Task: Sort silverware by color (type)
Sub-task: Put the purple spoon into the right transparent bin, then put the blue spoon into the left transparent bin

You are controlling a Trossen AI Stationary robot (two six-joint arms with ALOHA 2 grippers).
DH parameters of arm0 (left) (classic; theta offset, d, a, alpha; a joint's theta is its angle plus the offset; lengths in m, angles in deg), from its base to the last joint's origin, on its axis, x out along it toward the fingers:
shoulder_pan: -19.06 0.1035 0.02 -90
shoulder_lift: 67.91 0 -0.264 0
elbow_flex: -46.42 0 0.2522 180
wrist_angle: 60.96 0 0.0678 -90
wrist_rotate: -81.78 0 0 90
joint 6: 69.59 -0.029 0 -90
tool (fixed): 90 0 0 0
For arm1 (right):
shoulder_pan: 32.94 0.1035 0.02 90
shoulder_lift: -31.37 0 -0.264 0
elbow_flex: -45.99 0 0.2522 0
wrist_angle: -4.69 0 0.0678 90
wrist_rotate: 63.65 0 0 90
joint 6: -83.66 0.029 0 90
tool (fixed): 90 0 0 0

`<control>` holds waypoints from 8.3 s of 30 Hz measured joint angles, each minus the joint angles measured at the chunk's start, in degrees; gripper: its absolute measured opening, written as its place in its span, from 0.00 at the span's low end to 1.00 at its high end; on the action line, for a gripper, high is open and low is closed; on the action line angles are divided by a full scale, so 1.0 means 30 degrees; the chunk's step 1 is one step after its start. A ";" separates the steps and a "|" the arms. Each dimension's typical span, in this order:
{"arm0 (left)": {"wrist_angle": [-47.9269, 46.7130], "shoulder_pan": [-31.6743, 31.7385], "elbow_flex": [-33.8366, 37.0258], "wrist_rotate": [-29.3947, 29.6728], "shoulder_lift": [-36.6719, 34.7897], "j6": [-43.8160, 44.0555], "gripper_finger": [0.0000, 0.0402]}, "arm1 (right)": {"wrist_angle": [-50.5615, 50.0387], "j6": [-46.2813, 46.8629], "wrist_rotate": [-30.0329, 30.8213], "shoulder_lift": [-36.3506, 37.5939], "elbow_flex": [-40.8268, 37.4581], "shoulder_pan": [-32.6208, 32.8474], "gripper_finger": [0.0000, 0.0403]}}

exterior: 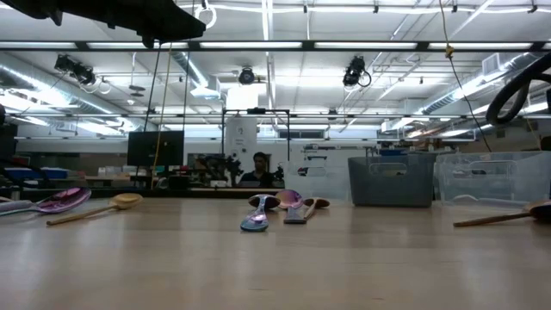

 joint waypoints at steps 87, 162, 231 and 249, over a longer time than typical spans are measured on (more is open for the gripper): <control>-0.5486 -0.3004 0.0000 -0.1712 0.0007 0.4996 0.35 | -1.0053 -2.2964 1.1472 0.9306 0.1254 -1.9915 0.02; -0.9792 -0.7593 -0.7439 0.0766 1.6938 2.0559 0.35 | 0.7495 -3.5794 1.6443 1.2877 -0.3446 -1.2697 0.20; -2.1388 -0.8199 -1.7259 0.1119 2.6007 2.3423 0.05 | 0.6062 -3.6438 1.7323 1.4003 -0.3434 -0.8753 0.20; -1.9606 -0.3703 -1.7176 0.3666 2.2148 1.3426 0.06 | 0.4989 -3.7601 1.7248 1.4003 -0.3439 -1.0165 0.20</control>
